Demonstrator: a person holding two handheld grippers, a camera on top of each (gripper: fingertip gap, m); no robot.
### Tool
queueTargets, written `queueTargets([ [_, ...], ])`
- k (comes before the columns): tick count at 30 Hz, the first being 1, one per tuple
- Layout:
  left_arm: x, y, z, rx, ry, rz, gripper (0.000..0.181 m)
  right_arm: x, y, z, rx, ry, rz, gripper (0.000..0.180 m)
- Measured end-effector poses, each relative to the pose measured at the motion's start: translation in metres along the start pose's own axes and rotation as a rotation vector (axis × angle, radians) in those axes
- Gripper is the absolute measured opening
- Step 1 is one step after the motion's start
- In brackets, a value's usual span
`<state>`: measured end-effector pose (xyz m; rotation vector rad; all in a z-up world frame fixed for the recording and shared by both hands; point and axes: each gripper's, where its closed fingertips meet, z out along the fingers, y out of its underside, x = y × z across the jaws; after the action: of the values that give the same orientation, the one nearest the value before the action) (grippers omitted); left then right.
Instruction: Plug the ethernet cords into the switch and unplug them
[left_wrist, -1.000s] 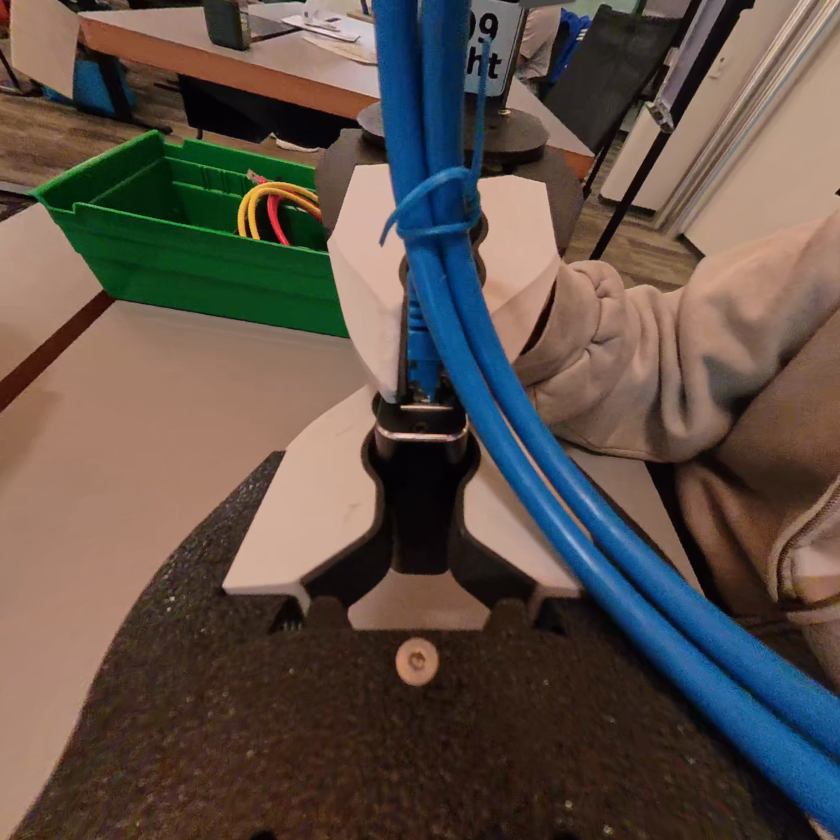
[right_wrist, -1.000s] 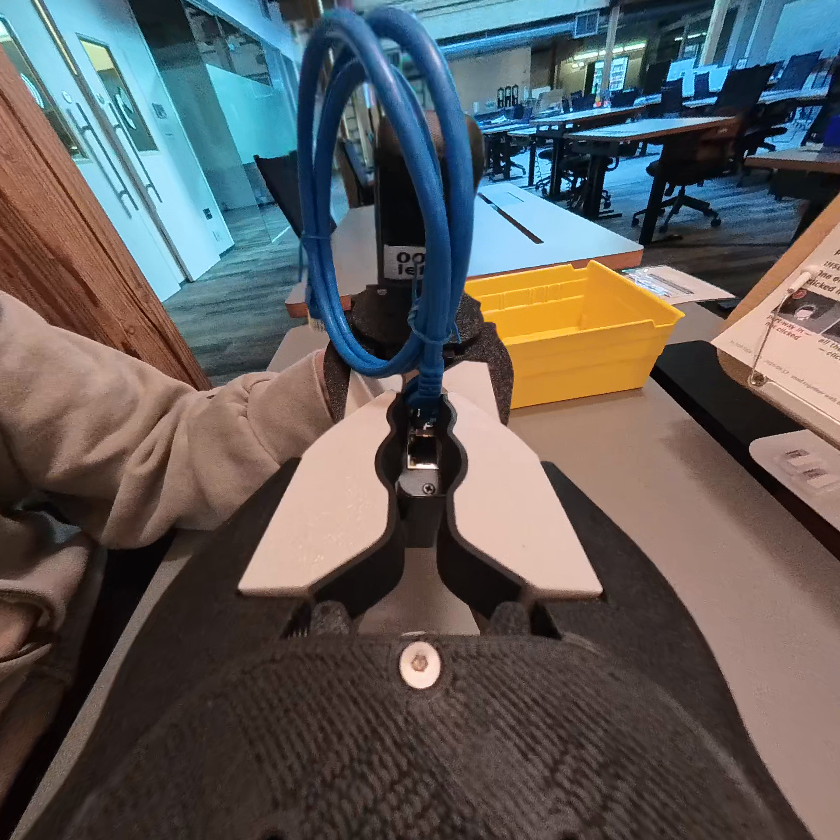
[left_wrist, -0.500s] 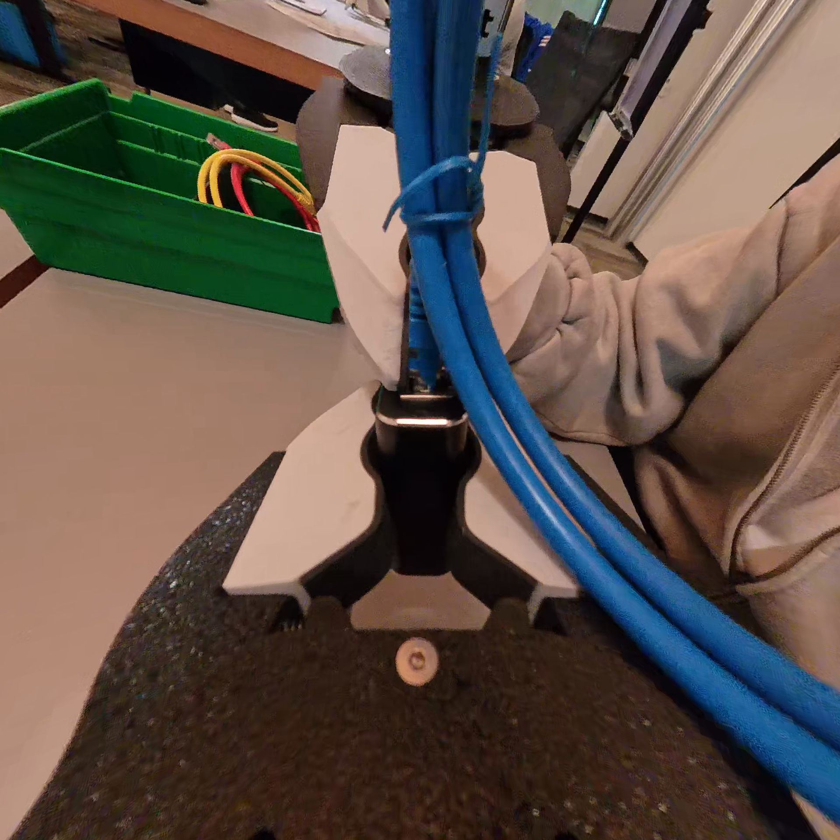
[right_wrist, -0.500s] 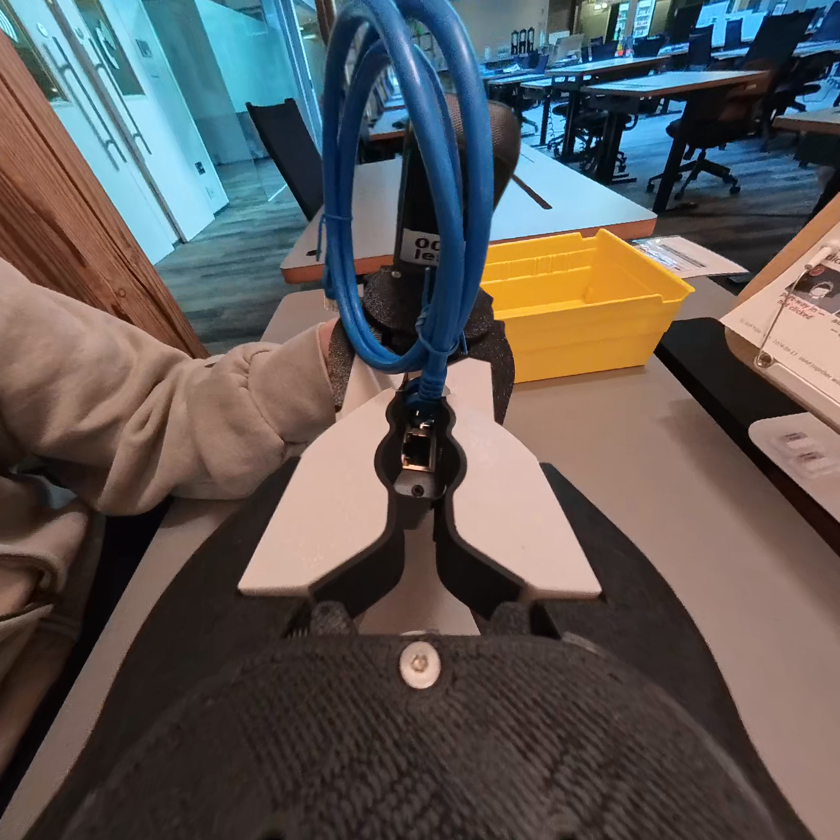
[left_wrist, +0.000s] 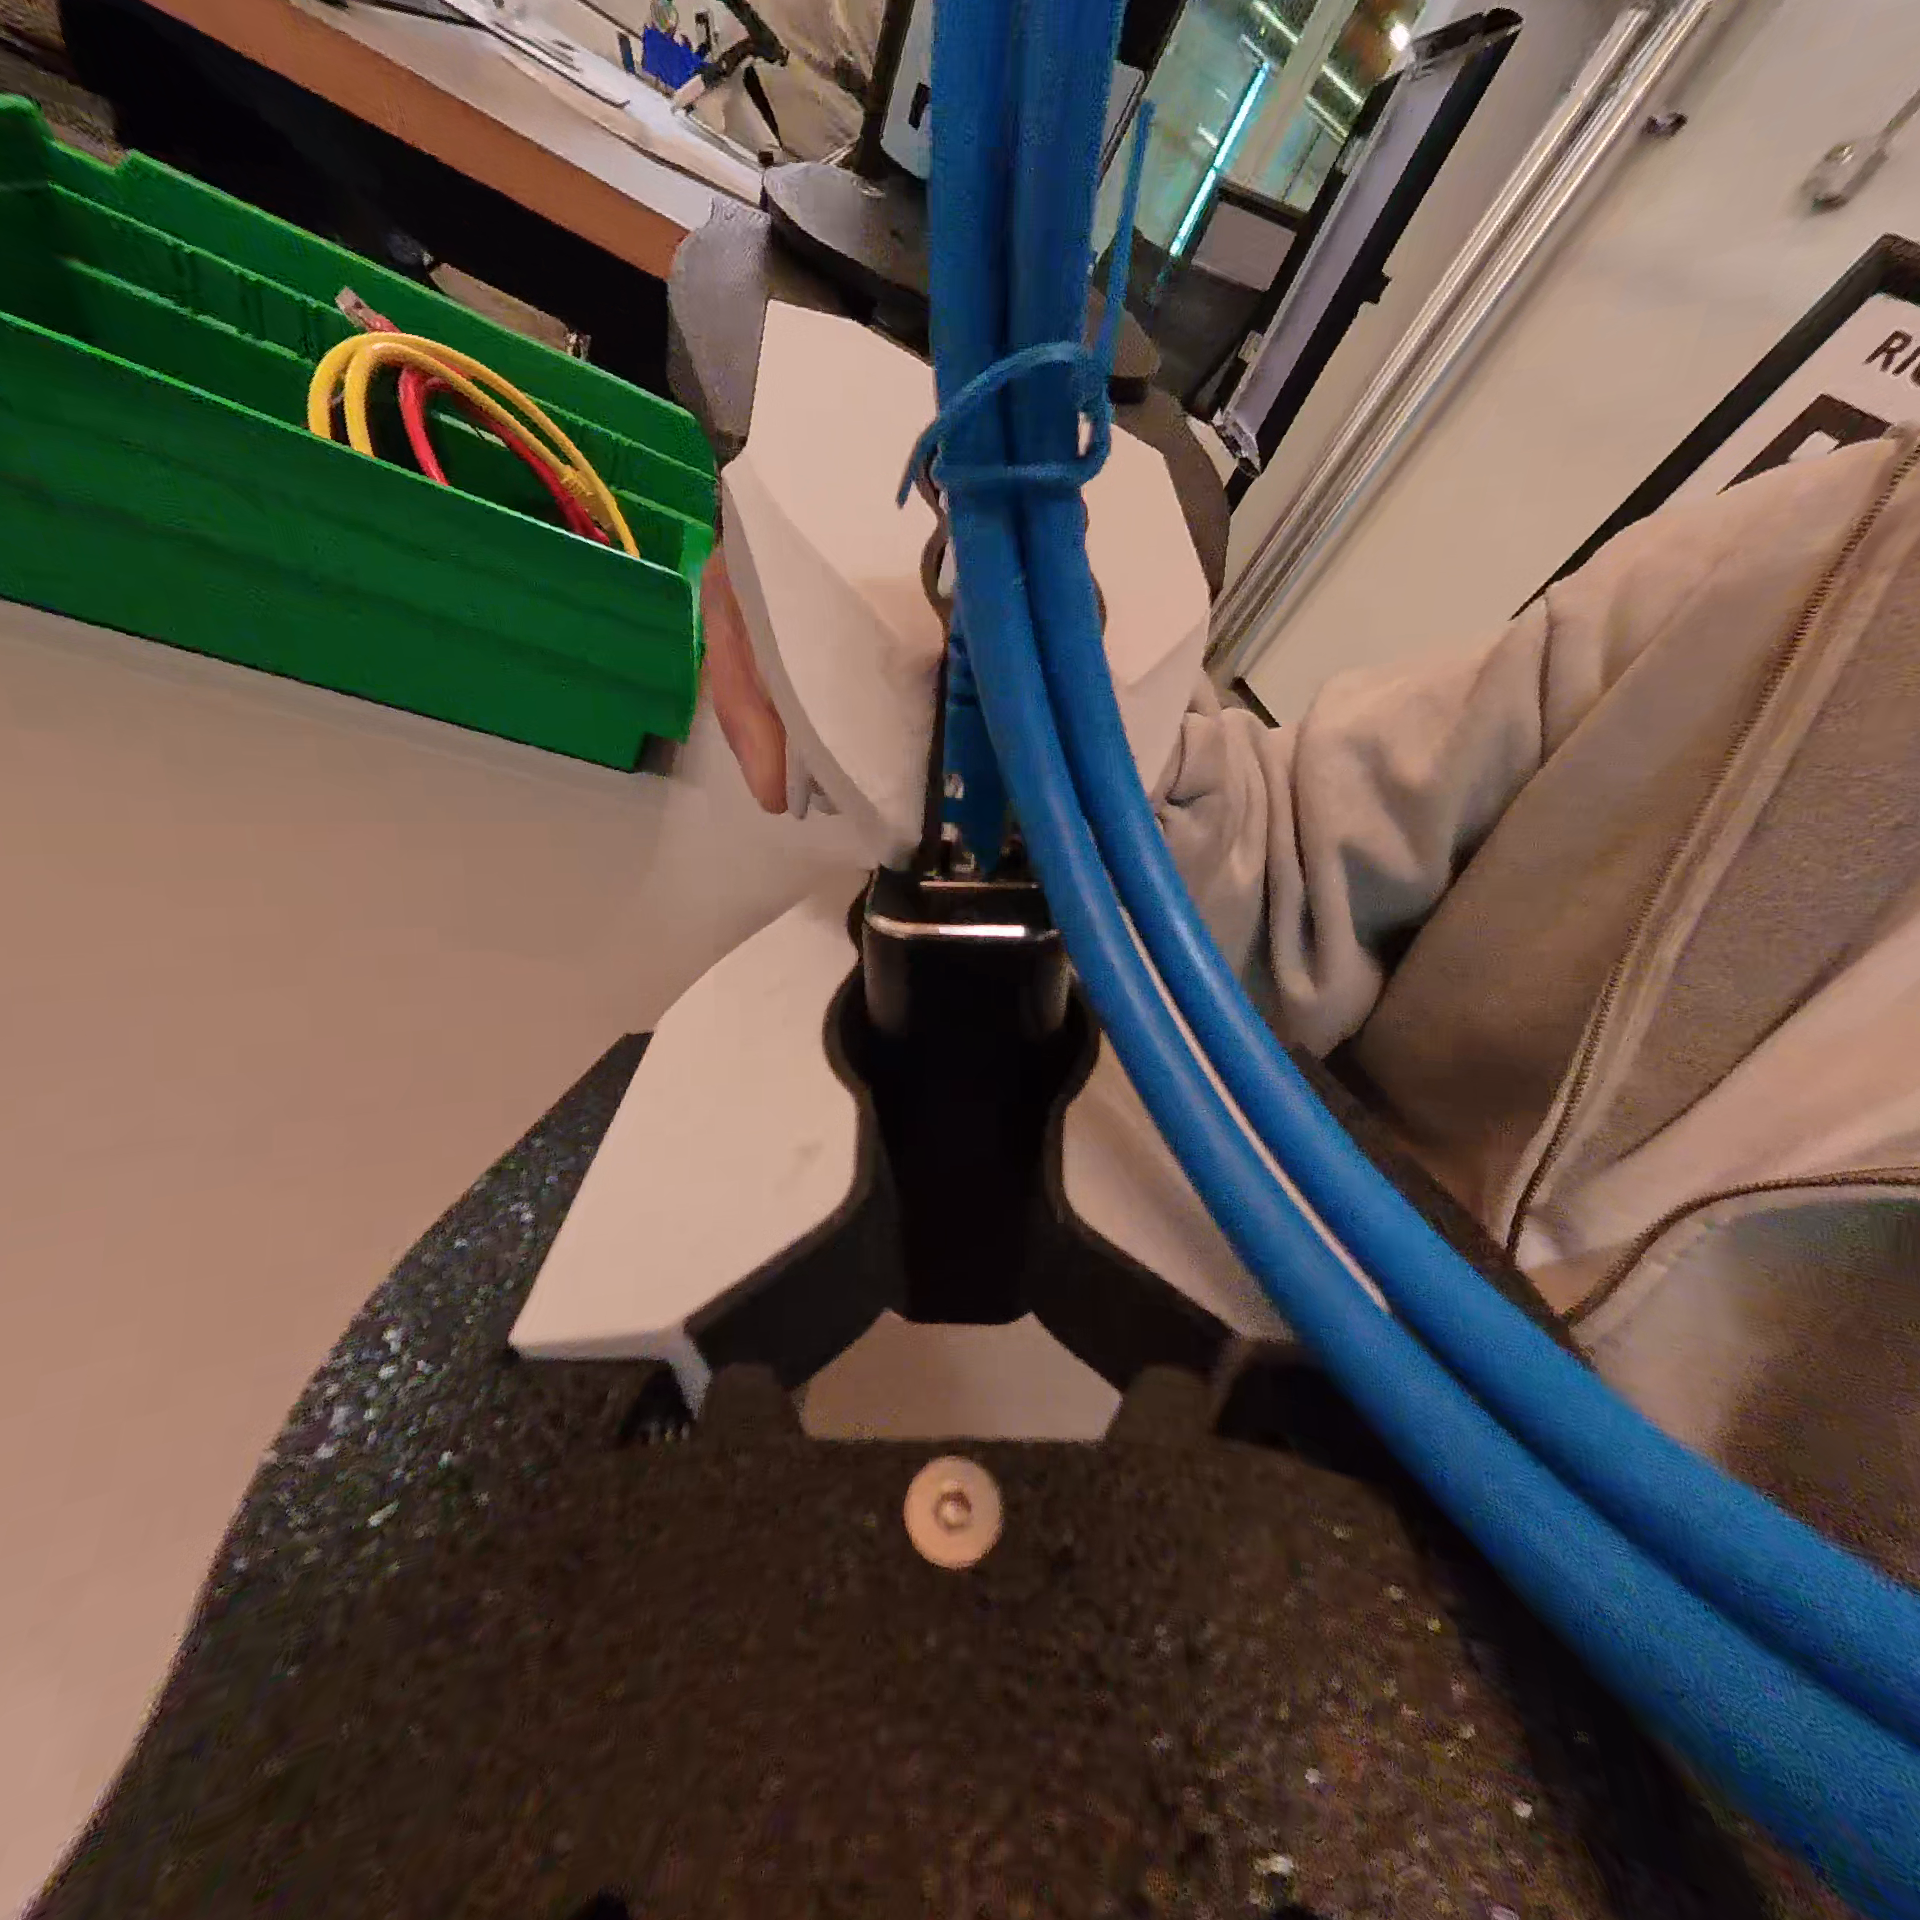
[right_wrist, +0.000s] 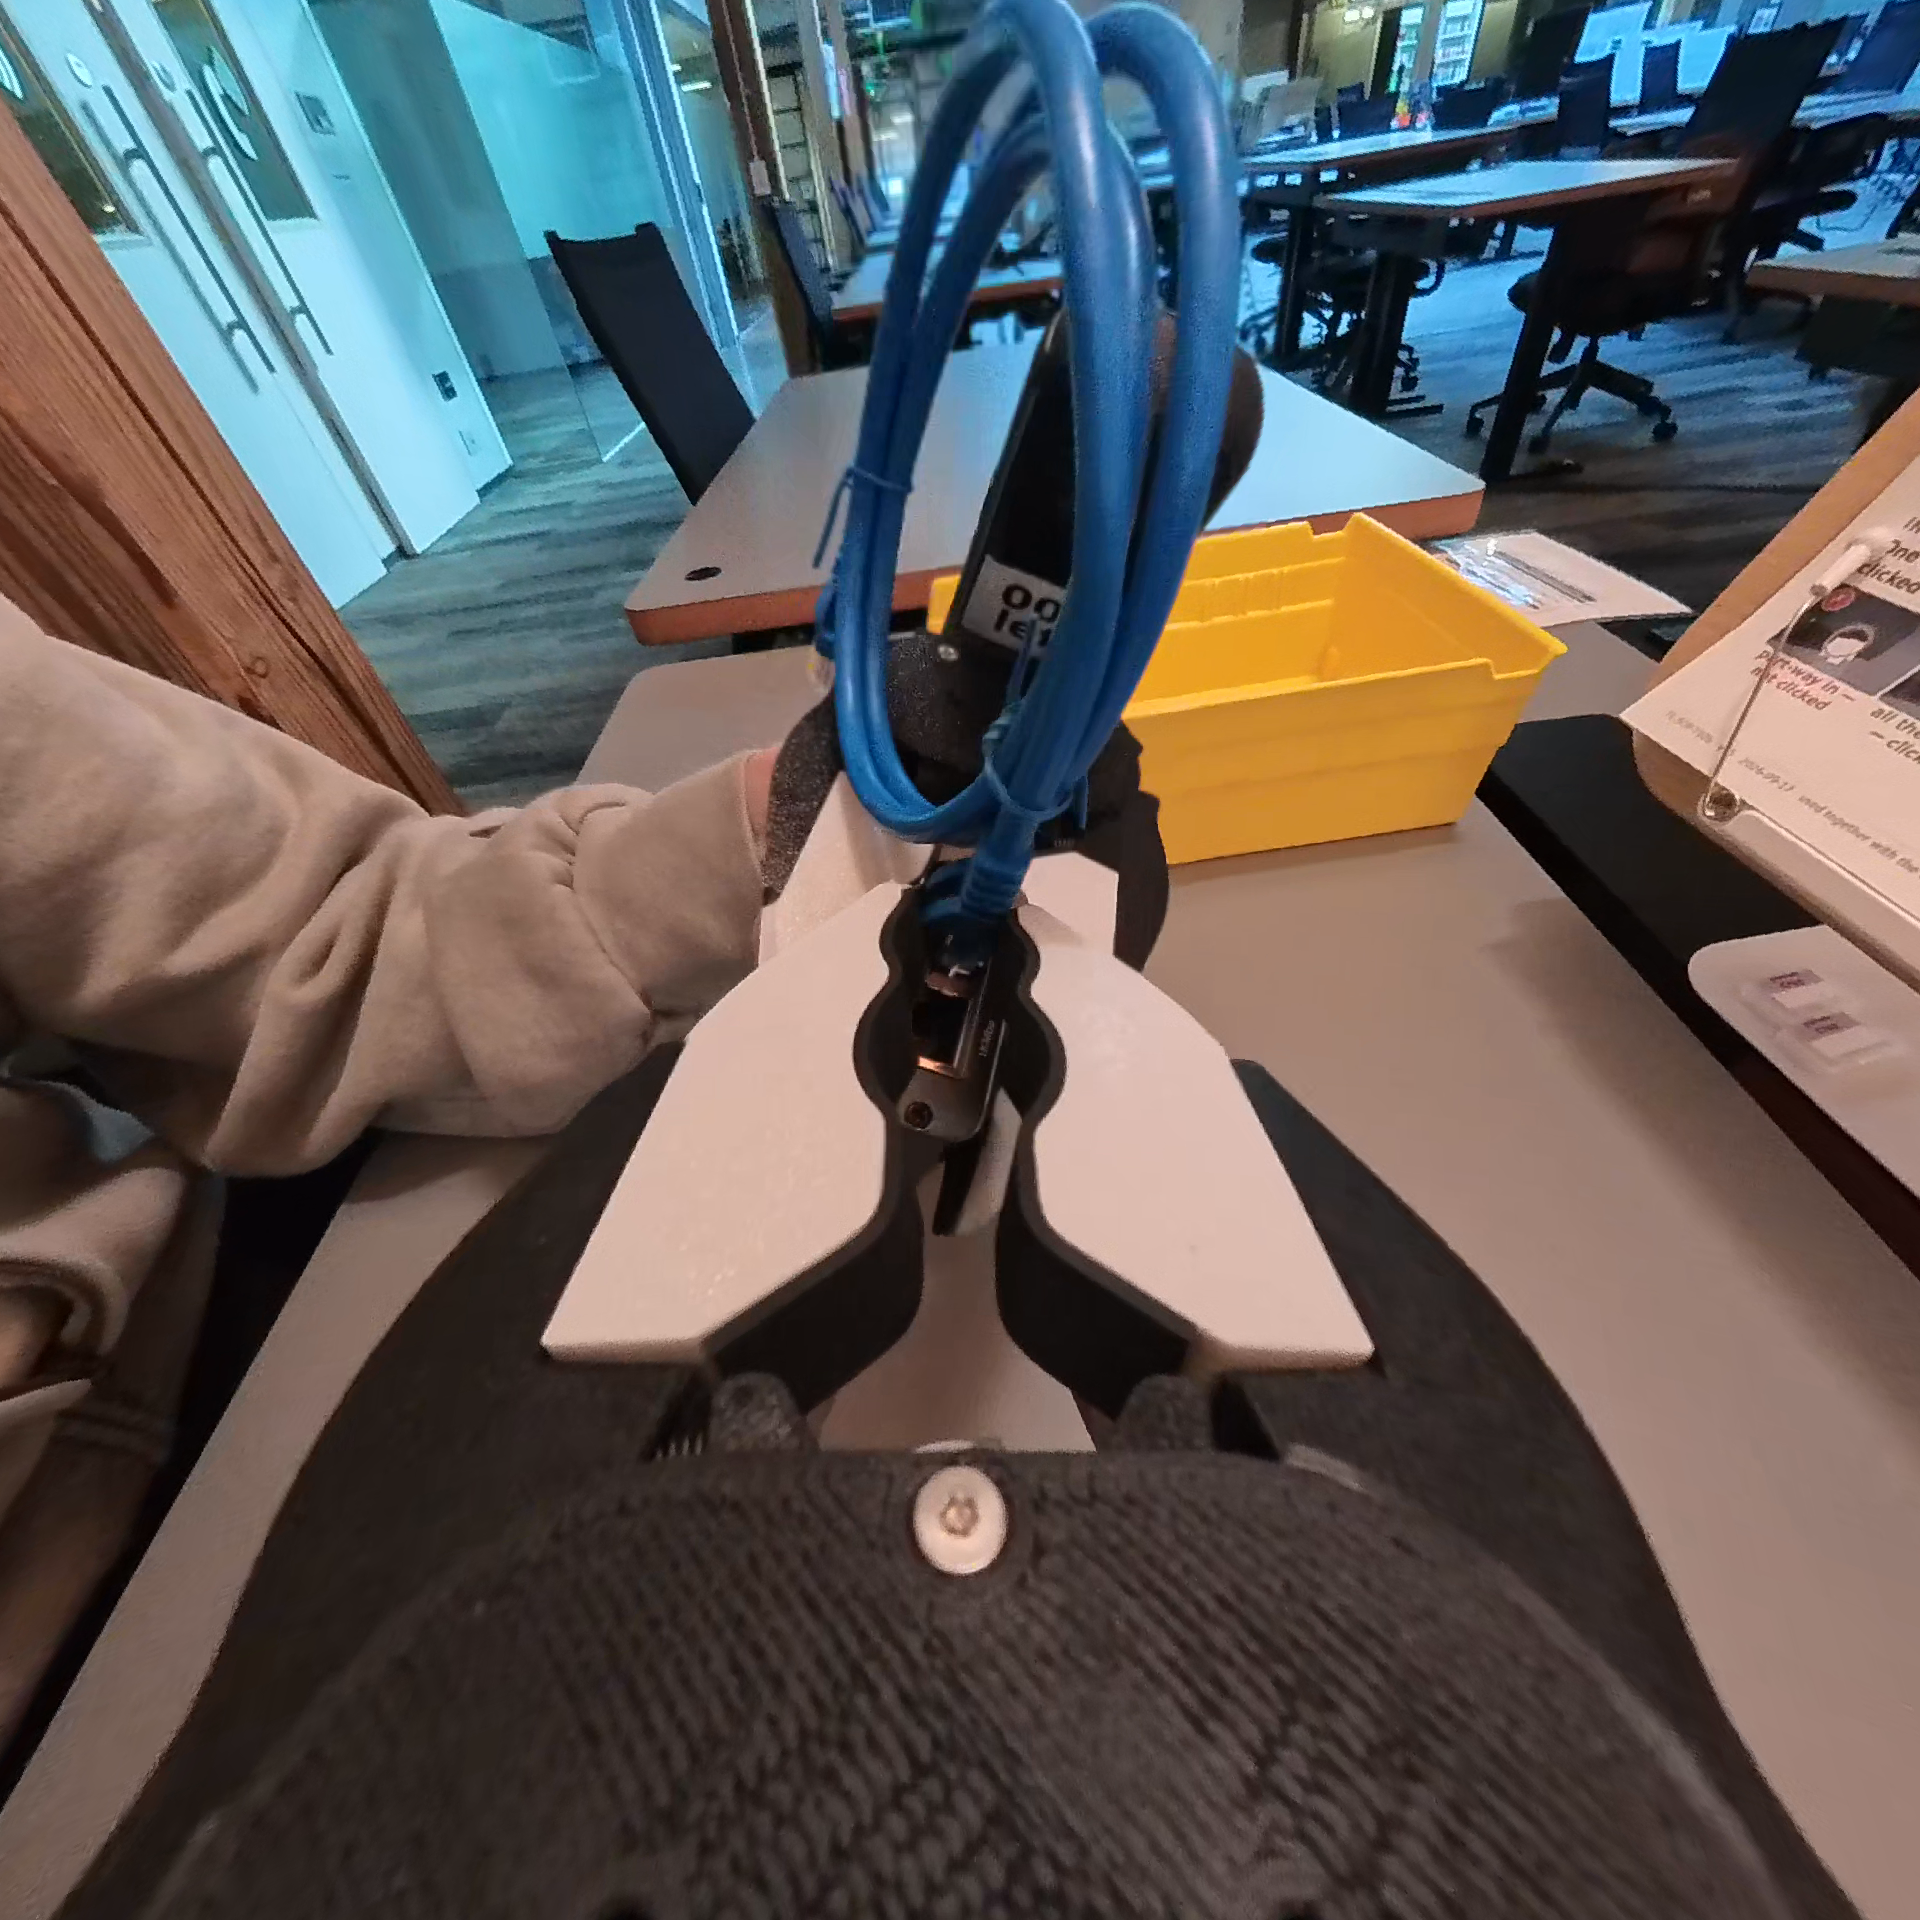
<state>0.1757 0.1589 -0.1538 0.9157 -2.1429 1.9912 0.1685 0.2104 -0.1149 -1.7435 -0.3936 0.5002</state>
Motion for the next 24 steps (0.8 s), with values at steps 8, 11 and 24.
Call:
queueTargets([
  [8, -0.008, 0.000, -0.002, -0.031, -0.098, 0.043, 0.029, 0.002, 0.001, -0.002, 0.008, -0.016, 0.027, 0.013],
  [11, -0.008, -0.001, 0.000, 0.000, -0.062, 0.012, 0.030, 0.004, 0.002, -0.004, 0.010, -0.006, 0.031, 0.012],
  [24, -0.005, -0.019, -0.003, -0.011, -0.214, 0.130, 0.027, -0.005, -0.019, -0.006, 0.135, -0.034, 0.014, 0.013],
])
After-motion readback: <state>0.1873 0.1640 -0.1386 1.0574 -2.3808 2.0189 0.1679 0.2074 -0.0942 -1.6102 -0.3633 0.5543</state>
